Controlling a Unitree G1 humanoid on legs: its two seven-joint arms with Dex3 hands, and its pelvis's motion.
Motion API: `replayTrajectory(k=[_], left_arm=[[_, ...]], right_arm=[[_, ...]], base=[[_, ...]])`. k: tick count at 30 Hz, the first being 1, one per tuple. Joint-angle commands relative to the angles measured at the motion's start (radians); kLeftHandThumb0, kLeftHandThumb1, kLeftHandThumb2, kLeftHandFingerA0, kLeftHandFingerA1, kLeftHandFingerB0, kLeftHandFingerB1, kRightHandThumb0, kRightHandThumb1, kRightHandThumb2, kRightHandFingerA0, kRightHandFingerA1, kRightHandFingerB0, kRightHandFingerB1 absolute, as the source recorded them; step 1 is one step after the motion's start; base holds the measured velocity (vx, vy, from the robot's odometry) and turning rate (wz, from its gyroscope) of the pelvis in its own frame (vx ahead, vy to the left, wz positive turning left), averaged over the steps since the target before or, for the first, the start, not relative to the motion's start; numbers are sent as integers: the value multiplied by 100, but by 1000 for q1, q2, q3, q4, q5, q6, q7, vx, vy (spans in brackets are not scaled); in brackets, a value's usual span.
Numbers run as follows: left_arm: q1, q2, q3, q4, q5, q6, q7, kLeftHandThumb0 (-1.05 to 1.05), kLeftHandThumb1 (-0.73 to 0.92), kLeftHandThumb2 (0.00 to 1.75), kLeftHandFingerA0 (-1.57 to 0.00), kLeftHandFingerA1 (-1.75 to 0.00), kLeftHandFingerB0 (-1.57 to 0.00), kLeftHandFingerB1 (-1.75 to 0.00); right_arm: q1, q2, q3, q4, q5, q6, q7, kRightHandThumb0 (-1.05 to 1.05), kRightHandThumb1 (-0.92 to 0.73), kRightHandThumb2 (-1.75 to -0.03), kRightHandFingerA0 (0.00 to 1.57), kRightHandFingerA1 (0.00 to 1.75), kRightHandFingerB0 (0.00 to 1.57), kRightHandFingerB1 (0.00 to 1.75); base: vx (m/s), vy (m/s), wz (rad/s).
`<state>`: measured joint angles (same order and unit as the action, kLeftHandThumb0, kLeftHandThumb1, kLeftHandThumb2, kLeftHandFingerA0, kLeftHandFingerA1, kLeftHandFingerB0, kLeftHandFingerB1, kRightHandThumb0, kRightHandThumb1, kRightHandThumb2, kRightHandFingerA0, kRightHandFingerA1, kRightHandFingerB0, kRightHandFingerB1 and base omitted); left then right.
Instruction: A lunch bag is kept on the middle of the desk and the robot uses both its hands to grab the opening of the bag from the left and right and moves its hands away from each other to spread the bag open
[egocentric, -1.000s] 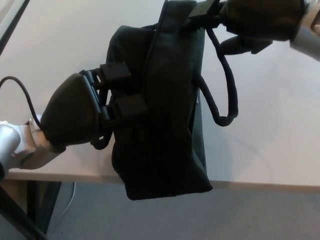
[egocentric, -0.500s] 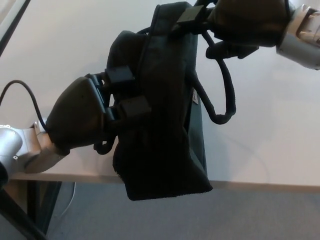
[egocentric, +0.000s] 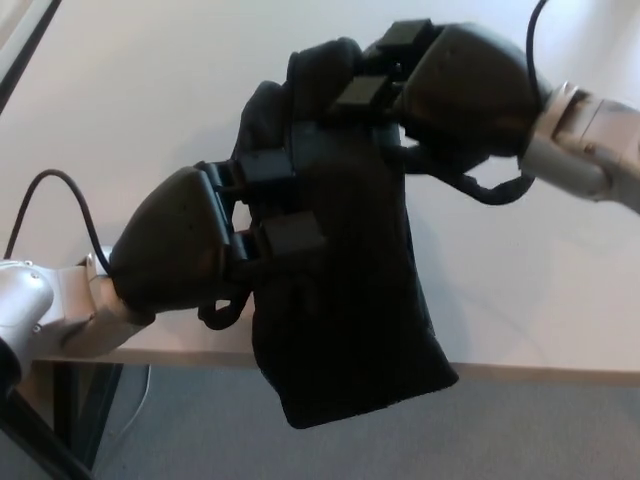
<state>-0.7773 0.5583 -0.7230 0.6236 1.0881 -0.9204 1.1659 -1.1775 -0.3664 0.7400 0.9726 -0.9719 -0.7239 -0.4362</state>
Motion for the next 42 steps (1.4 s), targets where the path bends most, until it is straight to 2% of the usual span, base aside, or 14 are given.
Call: replayTrajectory(k=[1, 6, 14, 18, 20, 25, 28, 30, 33, 35, 36, 39, 40, 42], left_arm=[[13, -10, 46, -34, -59, -71, -76, -11, 47, 112, -79, -172, -64, -160], [19, -21, 92, -40, -70, -70, -99, -13, 48, 117, -91, -174, -72, -159], [37, -22, 156, -32, -95, -85, -139, -4, 36, 119, -83, -174, -67, -169], [59, -20, 177, -27, -113, -94, -176, -4, 34, 118, -84, -174, -69, -163], [63, -22, 188, -21, -118, -101, -185, -4, 36, 119, -85, -174, -70, -163], [76, -33, 212, -2, -124, -111, -195, -6, 43, 111, -85, -172, -69, -161], [122, -32, 236, 11, -153, -115, -203, -5, 51, 96, -84, -174, -67, -161], [146, -32, 251, 21, -153, -115, -192, -15, 68, 81, -87, -169, -71, -159], [200, -20, 280, 56, -193, -119, -213, -6, 52, 113, -89, -167, -74, -154], [214, -12, 291, 75, -186, -119, -199, -5, 53, 111, -88, -167, -73, -153], [232, 0, 302, 97, -190, -117, -196, -1, 49, 118, -88, -164, -79, -147], [258, 16, 323, 163, -193, -140, -160, 0, 48, 122, -87, -167, -78, -149], [265, 21, 329, 185, -192, -145, -146, -2, 44, 117, -117, -142, -96, -127], [281, 30, 335, 222, -183, -144, -120, -2, 49, 121, -90, -166, -81, -148]], right_arm=[[69, 10, 48, 30, -41, 3, -9, -35, -61, -59, 43, 35, 41, 33], [128, 21, 17, 58, 12, -3, -28, -39, -65, -59, 92, 79, 53, 44], [117, -29, 120, 45, -114, -40, -287, -34, -65, -63, 85, 157, 47, 43], [100, -56, 146, 23, -134, -62, -331, -31, -42, -87, 121, 134, 41, 65], [98, -55, 149, 27, -131, -45, -326, -26, -58, -59, 91, 171, 58, 91], [113, -68, 122, 13, -105, -29, -323, -28, -54, -56, 95, 160, 78, 77], [139, -72, 77, 13, -57, -55, -322, -28, -40, -80, 120, 139, 91, 115], [155, -71, 41, 22, -23, -94, -323, -20, -59, -56, 86, 175, 71, 168], [186, -92, -18, 11, 18, -130, -322, -15, -59, -57, 86, 175, 70, 175], [200, -103, -37, -4, 19, -138, -330, -21, -45, -83, 118, 141, 102, 132], [221, -119, -58, -19, 24, -140, -342, -14, -62, -59, 84, 175, 69, 175], [266, -146, -109, -47, 45, -158, -353, -12, -56, -65, 88, 175, 70, 175], [280, -153, -122, -50, 46, -166, -368, -13, -56, -65, 88, 175, 66, 175], [306, -172, -145, -64, 37, -171, -397, -11, -56, -62, 87, 175, 66, 175]], base=[[0, 0, 0], [0, 0, 0], [0, 0, 0], [0, 0, 0], [0, 0, 0], [0, 0, 0], [0, 0, 0], [0, 0, 0], [0, 0, 0], [0, 0, 0], [0, 0, 0], [0, 0, 0], [0, 0, 0], [0, 0, 0]])
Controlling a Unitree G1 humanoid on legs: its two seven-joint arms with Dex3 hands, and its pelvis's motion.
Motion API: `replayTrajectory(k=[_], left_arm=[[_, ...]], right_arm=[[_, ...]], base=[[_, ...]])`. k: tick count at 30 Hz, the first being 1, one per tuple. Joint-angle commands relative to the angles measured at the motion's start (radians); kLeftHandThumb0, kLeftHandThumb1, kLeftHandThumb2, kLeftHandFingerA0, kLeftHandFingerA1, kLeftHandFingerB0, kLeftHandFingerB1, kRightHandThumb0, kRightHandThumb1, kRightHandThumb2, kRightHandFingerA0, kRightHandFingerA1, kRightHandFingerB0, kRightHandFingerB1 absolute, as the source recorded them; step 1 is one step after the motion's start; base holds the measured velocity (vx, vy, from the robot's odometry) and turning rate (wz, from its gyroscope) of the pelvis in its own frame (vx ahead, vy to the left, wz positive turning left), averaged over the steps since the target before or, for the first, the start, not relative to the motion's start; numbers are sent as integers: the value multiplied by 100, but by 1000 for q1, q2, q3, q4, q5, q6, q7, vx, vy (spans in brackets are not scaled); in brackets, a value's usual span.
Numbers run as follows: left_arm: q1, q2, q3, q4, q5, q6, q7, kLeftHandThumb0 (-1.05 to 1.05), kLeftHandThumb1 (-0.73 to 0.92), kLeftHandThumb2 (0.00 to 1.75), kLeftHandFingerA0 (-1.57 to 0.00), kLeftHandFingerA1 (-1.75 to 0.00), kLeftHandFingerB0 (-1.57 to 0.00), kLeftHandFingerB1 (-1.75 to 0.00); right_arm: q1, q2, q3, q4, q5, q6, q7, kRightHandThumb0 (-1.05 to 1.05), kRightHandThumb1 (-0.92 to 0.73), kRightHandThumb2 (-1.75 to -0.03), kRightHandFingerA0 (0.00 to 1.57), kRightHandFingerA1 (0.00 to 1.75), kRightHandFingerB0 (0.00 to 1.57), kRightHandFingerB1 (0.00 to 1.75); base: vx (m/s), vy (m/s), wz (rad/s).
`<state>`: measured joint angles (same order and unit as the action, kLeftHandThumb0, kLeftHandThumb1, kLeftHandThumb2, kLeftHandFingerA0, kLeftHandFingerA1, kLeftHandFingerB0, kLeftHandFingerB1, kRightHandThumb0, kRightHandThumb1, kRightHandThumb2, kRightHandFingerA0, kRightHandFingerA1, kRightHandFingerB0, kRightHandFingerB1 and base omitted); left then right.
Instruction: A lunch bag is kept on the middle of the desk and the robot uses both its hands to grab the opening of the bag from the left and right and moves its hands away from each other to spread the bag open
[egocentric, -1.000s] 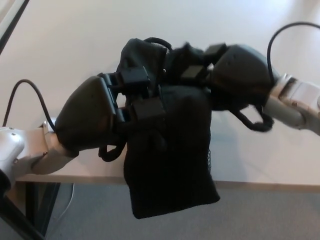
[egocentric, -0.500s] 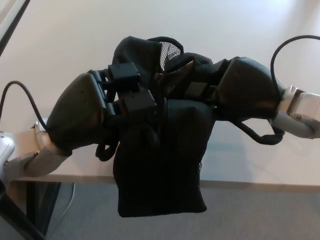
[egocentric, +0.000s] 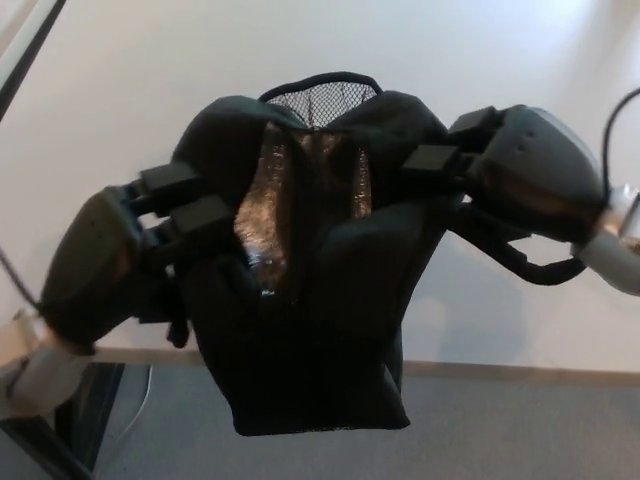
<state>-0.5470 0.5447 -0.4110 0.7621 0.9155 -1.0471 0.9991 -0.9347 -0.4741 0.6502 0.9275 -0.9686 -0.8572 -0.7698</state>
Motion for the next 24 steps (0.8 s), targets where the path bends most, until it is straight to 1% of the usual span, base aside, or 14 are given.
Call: replayTrajectory(k=[1, 2, 3, 4, 8, 10, 11, 12, 13, 15, 17, 19, 22, 24], left_arm=[[57, 47, 24, 97, -7, -15, 57, -2, 49, 121, -90, -166, -81, -148], [78, 53, 28, 149, -16, -22, 71, -2, 53, 113, -85, -169, -74, -152], [79, 53, 27, 159, -14, -25, 76, -2, 53, 113, -85, -169, -74, -152], [90, 56, 32, 177, -23, -26, 74, -2, 53, 114, -83, -169, -73, -152], [126, 55, 65, 254, -74, -64, 77, -3, 56, 105, -85, -164, -76, -147], [150, 40, 94, 290, -121, -104, 59, -6, 55, 107, -86, -163, -79, -145], [159, 35, 103, 301, -125, -112, 63, -6, 50, 113, -86, -163, -79, -145], [162, 32, 107, 305, -128, -115, 62, -8, 48, 114, -86, -162, -79, -143], [176, 24, 117, 309, -136, -116, 63, -12, 44, 125, -86, -163, -78, -143], [197, 11, 131, 311, -141, -114, 66, -12, 41, 129, -85, -162, -77, -142], [213, -1, 145, 318, -147, -125, 66, -13, 40, 130, -84, -164, -77, -143], [226, -7, 162, 332, -168, -149, 47, -10, 44, 127, -85, -165, -77, -144], [241, -10, 174, 341, -174, -158, 29, -12, 46, 130, -85, -165, -77, -144], [241, -15, 189, 346, -183, -161, 20, -10, 43, 134, -88, -165, -79, -143]], right_arm=[[73, -71, -63, -24, 31, -39, -76, -11, -56, -62, 87, 175, 66, 175], [99, -96, -86, -33, 52, -69, -60, -16, -43, -83, 119, 140, 101, 129], [104, -98, -94, -37, 52, -73, -56, -16, -43, -83, 119, 140, 101, 129], [116, -105, -103, -40, 53, -84, -68, -9, -59, -57, 86, 175, 67, 174], [170, -121, -156, -41, 84, -106, -68, -9, -62, -55, 85, 175, 66, 175], [216, -125, -197, -40, 140, -127, -13, -12, -65, -56, 84, 175, 65, 174], [248, -118, -225, -37, 189, -138, 30, -14, -65, -57, 81, 175, 64, 172], [258, -116, -234, -40, 196, -138, 40, -15, -66, -57, 80, 175, 63, 172], [281, -110, -246, -41, 195, -138, 35, -13, -66, -56, 79, 175, 60, 174], [309, -98, -259, -35, 192, -140, 23, -13, -66, -55, 79, 175, 59, 175], [339, -83, -279, -36, 196, -134, 29, -13, -66, -56, 79, 175, 59, 174], [355, -59, -287, -14, 181, -142, -5, -11, -66, -56, 81, 175, 60, 174], [369, -40, -299, 10, 186, -143, 3, -12, -66, -56, 81, 175, 61, 173], [376, -31, -306, 25, 197, -147, 24, -12, -67, -56, 79, 175, 61, 171]], base=[[0, 0, 0], [0, 0, 0], [0, 0, 0], [0, 0, 0], [0, 0, 0], [0, 0, 0], [0, 0, 0], [0, 0, 0], [0, 0, 0], [0, 0, 0], [0, 0, 0], [0, 0, 0], [0, 0, 0], [0, 0, 0]])
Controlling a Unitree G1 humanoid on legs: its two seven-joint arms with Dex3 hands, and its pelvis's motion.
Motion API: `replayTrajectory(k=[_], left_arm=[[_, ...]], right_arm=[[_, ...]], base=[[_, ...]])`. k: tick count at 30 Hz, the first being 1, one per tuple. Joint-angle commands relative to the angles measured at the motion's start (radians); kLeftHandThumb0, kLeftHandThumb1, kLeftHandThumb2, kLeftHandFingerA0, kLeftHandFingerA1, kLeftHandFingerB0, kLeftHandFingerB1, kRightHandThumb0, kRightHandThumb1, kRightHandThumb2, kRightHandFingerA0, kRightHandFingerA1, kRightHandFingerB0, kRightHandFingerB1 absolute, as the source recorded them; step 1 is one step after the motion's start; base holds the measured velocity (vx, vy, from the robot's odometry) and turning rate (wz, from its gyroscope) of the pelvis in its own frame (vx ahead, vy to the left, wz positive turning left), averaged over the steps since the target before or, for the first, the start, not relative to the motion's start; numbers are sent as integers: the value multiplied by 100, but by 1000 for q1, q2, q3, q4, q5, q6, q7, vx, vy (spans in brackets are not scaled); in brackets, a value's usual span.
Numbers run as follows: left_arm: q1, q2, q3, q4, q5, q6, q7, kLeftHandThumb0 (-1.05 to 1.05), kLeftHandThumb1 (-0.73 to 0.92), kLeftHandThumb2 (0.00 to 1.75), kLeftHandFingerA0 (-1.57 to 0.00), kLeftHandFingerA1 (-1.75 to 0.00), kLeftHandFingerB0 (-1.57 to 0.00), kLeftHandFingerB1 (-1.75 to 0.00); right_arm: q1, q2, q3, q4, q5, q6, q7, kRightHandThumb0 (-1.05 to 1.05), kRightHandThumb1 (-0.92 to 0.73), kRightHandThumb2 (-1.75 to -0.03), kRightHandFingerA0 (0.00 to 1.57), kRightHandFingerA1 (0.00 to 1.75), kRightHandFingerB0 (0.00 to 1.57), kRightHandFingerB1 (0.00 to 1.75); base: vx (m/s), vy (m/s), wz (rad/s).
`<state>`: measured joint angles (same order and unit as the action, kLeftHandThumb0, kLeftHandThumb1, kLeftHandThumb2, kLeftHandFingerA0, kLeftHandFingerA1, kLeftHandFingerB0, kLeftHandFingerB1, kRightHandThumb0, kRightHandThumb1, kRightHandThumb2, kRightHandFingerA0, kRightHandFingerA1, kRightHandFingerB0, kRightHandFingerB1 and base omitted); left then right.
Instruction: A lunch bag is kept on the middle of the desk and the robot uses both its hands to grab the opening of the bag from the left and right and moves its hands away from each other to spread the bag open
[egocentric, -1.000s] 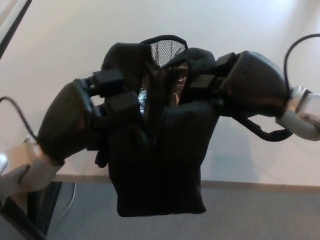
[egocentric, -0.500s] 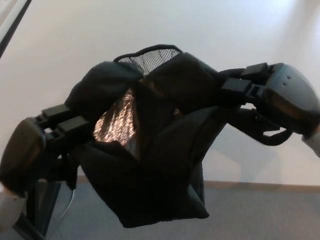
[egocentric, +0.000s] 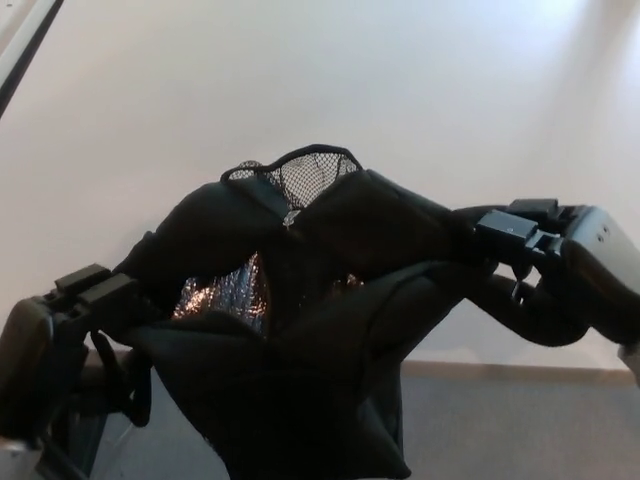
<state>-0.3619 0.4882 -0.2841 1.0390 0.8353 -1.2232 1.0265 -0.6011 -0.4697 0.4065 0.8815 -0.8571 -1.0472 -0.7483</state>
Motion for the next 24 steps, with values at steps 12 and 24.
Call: replayTrajectory(k=[12, 24], left_arm=[[54, 41, 100, 47, -92, -3, -53, -15, 43, 128, -87, -159, -79, -138], [-150, -12, 119, -37, -80, 44, -100, -7, 54, 85, -83, -160, -76, -143]], right_arm=[[32, -31, -89, 66, 69, 39, 29, -13, -66, -56, 78, 175, 60, 172], [-159, 9, -53, 81, -6, 105, 82, -11, -59, -55, 79, 175, 62, 168]], base=[[0, 0, 0], [0, 0, 0]])
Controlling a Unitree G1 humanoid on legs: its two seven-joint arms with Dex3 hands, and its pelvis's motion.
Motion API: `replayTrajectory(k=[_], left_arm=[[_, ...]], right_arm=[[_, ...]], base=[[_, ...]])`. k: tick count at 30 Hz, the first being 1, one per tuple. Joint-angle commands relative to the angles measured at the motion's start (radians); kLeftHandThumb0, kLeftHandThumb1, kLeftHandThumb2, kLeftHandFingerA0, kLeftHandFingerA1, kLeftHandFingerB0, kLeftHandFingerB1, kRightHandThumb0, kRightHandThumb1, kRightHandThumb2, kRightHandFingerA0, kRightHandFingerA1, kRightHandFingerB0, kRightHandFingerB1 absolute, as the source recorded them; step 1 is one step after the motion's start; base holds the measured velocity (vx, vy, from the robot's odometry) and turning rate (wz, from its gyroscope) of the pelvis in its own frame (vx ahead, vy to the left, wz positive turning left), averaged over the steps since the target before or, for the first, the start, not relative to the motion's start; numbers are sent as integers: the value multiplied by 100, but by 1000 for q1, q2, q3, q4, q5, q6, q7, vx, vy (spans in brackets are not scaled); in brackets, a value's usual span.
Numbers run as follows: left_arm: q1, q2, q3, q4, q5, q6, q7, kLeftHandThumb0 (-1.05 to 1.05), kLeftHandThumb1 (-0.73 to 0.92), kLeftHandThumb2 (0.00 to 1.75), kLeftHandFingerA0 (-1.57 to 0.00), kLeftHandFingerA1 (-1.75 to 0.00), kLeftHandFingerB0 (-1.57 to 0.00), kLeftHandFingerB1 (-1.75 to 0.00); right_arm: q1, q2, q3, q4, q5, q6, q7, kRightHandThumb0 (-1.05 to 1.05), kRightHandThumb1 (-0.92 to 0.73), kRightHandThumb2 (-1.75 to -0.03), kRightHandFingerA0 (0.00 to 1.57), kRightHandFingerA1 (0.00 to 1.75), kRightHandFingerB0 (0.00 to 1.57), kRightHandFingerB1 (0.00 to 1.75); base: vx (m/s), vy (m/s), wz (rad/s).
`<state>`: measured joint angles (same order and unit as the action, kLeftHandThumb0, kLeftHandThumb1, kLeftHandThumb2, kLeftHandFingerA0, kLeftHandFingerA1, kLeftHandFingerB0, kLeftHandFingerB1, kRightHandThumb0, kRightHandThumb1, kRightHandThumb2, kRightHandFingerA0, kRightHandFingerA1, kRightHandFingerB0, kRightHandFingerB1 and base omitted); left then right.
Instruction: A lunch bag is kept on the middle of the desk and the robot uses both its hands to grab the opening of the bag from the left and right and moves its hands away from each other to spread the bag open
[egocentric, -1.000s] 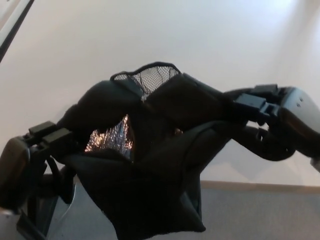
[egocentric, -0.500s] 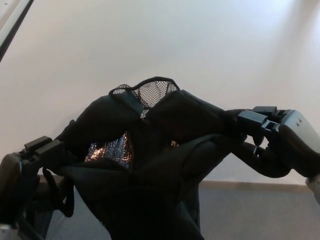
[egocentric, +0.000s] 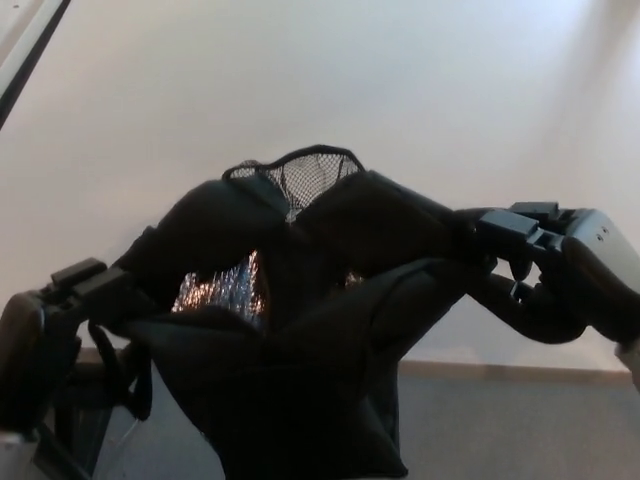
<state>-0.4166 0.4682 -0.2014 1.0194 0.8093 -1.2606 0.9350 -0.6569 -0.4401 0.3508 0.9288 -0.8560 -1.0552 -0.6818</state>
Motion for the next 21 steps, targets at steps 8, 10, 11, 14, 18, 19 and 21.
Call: replayTrajectory(k=[8, 10, 11, 14, 18, 19, 21], left_arm=[[-439, -114, 29, -52, -79, 231, -129, -4, 50, 114, -91, -150, -84, -132], [-485, -139, 23, -51, -64, 259, -115, -12, 53, 111, -94, -142, -87, -122], [-490, -141, 22, -51, -61, 263, -113, -12, 53, 111, -94, -142, -87, -122], [-551, -174, -17, -23, -12, 330, -80, -19, 57, 99, -93, -144, -88, -123], [-584, -192, -40, 25, -13, 382, -73, -11, 53, 105, -93, -145, -87, -124], [-595, -197, -44, 42, -18, 393, -75, -8, 51, 110, -93, -145, -86, -125], [-628, -215, -56, 92, -22, 429, -77, -5, 49, 117, -93, -142, -86, -125]], right_arm=[[-391, 89, 77, 165, -6, 246, 129, -18, -63, -54, 74, 172, 65, 158], [-435, 123, 83, 194, 4, 248, 129, -16, -62, -54, 74, 174, 64, 160], [-440, 126, 85, 198, 4, 247, 125, -16, -62, -54, 74, 174, 64, 160], [-479, 158, 99, 238, 12, 273, 150, -21, -66, -55, 75, 174, 60, 160], [-515, 175, 136, 273, -16, 349, 166, -23, -61, -57, 81, 170, 66, 155], [-528, 180, 147, 284, -22, 376, 171, -24, -58, -59, 88, 160, 73, 138], [-547, 196, 147, 318, 0, 420, 194, -20, -60, -58, 90, 147, 69, 125]], base=[[0, 0, 0], [0, 0, 0], [0, 0, 0], [0, 0, 0], [0, 0, 0], [0, 0, 0], [0, 0, 0]])
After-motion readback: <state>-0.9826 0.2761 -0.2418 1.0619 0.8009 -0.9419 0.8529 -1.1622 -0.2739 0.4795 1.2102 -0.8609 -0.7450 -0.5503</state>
